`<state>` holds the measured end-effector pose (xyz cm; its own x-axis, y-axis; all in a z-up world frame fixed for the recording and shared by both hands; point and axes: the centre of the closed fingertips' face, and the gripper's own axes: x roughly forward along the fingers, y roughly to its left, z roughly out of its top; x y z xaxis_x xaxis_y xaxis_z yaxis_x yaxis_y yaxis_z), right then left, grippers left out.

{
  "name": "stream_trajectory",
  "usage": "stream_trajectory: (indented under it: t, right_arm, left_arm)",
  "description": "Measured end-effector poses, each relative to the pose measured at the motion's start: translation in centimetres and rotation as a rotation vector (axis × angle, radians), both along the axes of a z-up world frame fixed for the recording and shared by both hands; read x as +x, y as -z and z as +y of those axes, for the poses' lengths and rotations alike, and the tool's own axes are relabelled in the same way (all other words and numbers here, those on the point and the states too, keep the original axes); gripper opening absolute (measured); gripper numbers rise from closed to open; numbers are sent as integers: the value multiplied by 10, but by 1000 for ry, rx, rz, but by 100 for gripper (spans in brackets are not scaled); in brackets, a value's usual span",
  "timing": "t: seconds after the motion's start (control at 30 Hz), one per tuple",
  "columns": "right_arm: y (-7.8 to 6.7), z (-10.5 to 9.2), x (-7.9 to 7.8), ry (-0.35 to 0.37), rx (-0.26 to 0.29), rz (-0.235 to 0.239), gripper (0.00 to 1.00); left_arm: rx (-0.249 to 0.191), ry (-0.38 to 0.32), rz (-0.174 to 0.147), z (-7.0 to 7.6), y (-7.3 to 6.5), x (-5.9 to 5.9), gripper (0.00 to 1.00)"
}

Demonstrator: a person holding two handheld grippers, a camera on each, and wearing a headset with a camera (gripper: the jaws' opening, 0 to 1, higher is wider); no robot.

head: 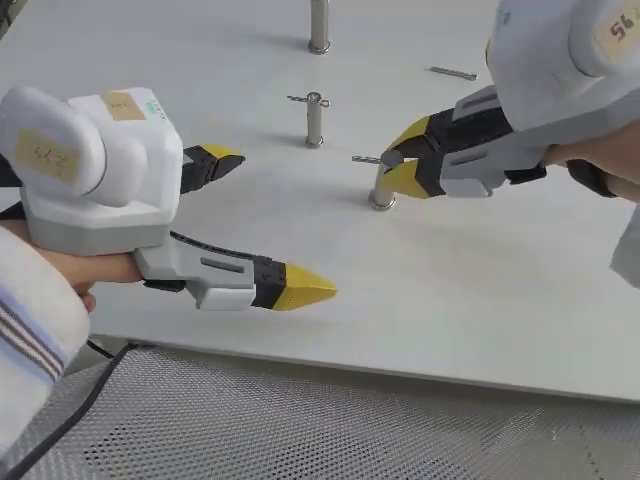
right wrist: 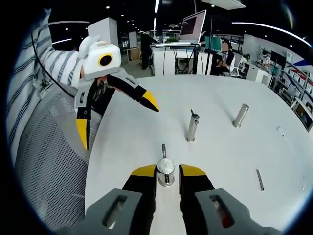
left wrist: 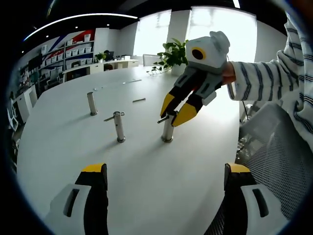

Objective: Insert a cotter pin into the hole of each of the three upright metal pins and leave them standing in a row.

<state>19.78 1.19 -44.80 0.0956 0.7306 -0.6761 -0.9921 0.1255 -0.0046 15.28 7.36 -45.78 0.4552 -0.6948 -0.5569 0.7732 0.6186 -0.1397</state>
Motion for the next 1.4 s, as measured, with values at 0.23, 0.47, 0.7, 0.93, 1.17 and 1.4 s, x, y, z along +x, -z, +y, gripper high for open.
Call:
stream_trajectory:
  t: [0.23, 0.47, 0.7, 0.93, 1.17, 1.4]
  right_arm:
    - [2, 0, 2, -6, -12, 4, 9]
    - [4, 1, 4, -68, -69, -9, 8]
    - [0, 1, 20, -103, -98, -34, 8]
    - [-6, 5, 41, -100, -72, -54, 8]
    - [-4, 4, 54, -111, -63, -42, 8]
    - [1, 2, 68, -107, -63, -30, 8]
  left_arm:
    - [23, 22, -12, 0, 0, 3, 99]
    - [61, 30, -31, 6, 0, 11, 99]
    - [35, -4, -4, 11, -1, 12, 99]
    - [53, -14, -16, 14, 2, 6, 99]
    - [56, -36, -30, 16, -6, 6, 99]
    - [68, -45, -39, 20, -9, 3, 99]
